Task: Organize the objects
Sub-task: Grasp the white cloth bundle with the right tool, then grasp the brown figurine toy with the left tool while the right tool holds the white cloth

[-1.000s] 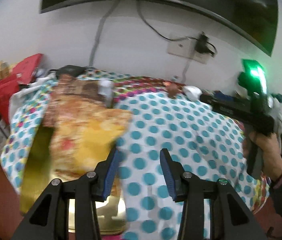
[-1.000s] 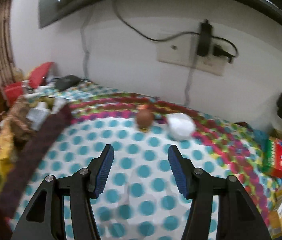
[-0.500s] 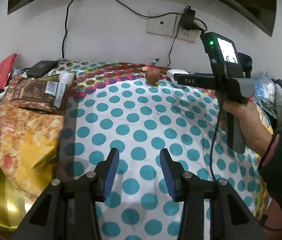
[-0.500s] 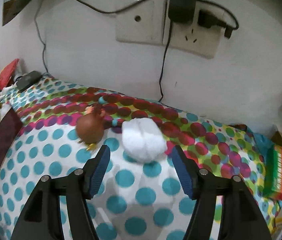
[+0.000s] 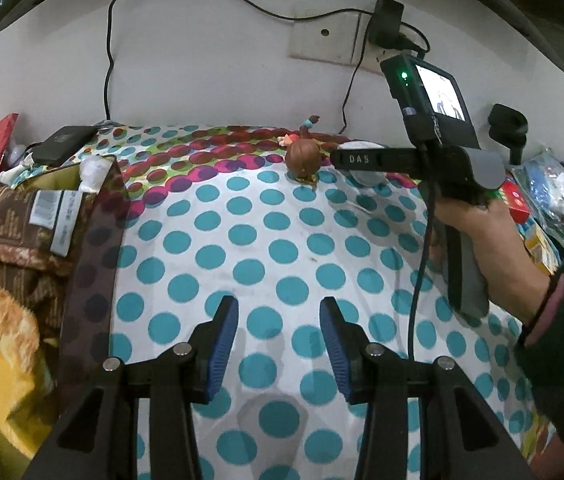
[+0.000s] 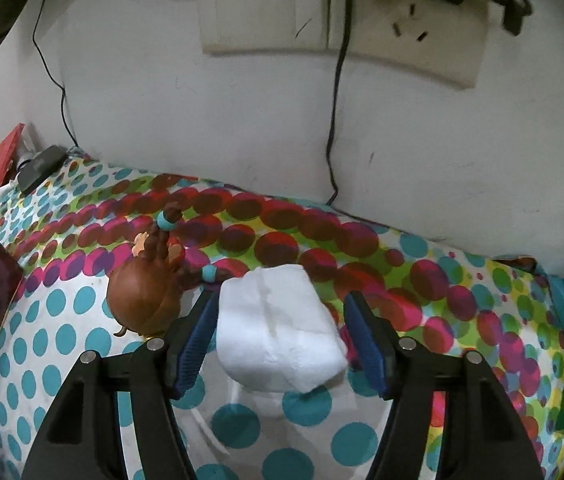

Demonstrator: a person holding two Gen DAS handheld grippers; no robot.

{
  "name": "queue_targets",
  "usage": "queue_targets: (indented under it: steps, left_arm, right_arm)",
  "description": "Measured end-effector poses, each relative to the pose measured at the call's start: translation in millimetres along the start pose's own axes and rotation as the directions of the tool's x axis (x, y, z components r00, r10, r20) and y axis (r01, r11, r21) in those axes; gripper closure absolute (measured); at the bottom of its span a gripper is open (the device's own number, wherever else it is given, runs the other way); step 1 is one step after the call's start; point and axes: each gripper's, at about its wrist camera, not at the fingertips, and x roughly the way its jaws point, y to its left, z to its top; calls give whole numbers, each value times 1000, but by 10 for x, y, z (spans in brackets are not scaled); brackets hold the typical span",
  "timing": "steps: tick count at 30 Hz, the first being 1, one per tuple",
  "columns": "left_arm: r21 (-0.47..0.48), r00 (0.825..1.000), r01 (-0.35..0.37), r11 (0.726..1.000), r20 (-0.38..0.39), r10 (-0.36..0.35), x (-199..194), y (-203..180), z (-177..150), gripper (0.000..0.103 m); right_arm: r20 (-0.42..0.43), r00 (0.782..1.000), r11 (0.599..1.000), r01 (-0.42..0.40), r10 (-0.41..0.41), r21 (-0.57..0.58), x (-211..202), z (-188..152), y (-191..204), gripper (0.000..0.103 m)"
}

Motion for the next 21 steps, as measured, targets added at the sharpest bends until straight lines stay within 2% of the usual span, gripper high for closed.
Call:
queue_targets:
  steps: [4,11,15,21]
  left_arm:
    - [-19,1000,-9,1000,-8,9,122,12,74,60]
    - [-22,999,-31,999,40,32,266,6,256,60]
    - [-5,999,-3,1000,40,3,411,-78,408,60]
    - [-8,1000,-14,1000,26,14,731,-216,740,60]
  right_arm:
    - [-36,999,1000,9,-9,-9,83,-5,10,57]
    - [-11,1000,1000,12,-11,12,-65,-149,-128,59]
    - [-25,1000,1000,13,-13,24,-287,-453,-340,59]
    - [-37,999,999,28,-27,38,-649,-918,-544,59]
